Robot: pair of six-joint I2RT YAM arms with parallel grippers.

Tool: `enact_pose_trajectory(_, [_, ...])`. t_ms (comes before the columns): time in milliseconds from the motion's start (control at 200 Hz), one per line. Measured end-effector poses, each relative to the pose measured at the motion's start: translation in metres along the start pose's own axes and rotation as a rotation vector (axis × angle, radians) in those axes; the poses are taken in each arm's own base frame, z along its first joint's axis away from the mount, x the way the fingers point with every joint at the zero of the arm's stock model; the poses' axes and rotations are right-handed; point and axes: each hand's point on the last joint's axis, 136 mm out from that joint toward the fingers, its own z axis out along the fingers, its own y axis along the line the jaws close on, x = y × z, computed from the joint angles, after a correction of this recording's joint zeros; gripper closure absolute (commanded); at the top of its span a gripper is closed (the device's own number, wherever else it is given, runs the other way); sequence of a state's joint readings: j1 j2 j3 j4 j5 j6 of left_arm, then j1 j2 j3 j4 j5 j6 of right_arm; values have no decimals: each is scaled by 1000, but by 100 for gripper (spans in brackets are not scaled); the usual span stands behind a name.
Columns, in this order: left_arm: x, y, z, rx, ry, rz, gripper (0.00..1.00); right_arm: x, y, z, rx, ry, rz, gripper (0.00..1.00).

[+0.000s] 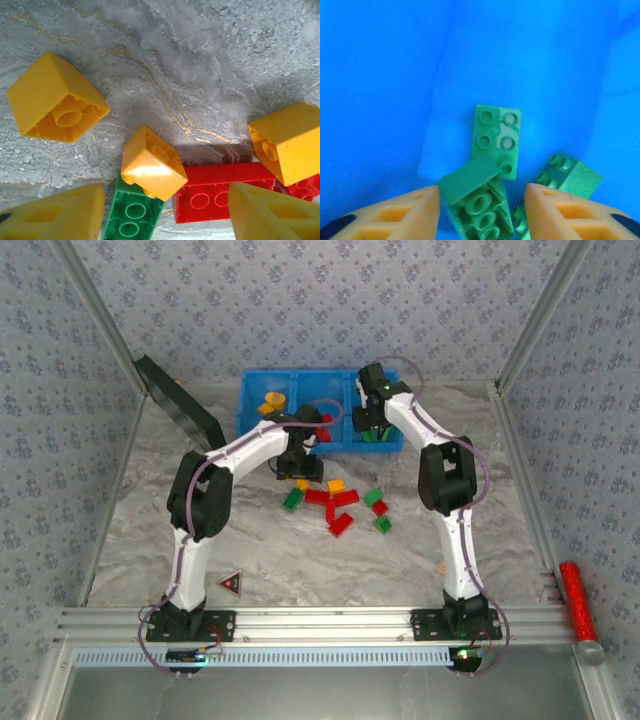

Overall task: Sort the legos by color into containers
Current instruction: Place the lego in the container, then pick up the lego from the center of the table.

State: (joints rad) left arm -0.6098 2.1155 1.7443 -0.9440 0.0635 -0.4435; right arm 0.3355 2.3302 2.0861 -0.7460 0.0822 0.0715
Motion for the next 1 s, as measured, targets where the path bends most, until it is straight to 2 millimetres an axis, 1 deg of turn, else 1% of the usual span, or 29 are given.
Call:
enact_pose_trajectory(110, [2, 2, 9, -10, 20, -5, 37, -1, -2, -1, -2, -3, 6, 41])
enact_pose_trajectory(205, [5, 4, 19, -21, 42, -6, 40, -3, -2, -12, -10, -14, 8, 41])
enact_pose_trajectory(315, [6, 5, 24, -26, 54, -8, 44, -11, -1, -40, -22, -58, 10, 41])
enact_pose_trajectory(455, [6, 5, 25, -26, 52, -18, 49, -20, 2, -87, -39, -130, 16, 41])
enact_pose_trajectory(520, [5, 6, 25, -26, 51, -22, 52, -19, 3, -105, -47, -153, 20, 41])
enact_pose_trajectory(590, [4, 8, 26, -26, 51, -28, 55, -12, 6, -121, -57, -166, 20, 41])
enact_pose_trajectory(655, [4, 7, 27, -26, 51, -31, 58, 2, 10, -131, -70, -158, 24, 41])
enact_pose_trajectory(735, [3, 9, 26, -27, 51, -32, 60, 24, 14, -137, -80, -134, 30, 40])
enact_pose_trajectory(855, [3, 10, 26, -28, 51, -32, 66, 72, 16, -139, -80, -55, 57, 40])
enact_pose_trajectory(999, [2, 12, 26, -27, 51, -23, 70, 130, 13, -138, -83, 35, 117, 39])
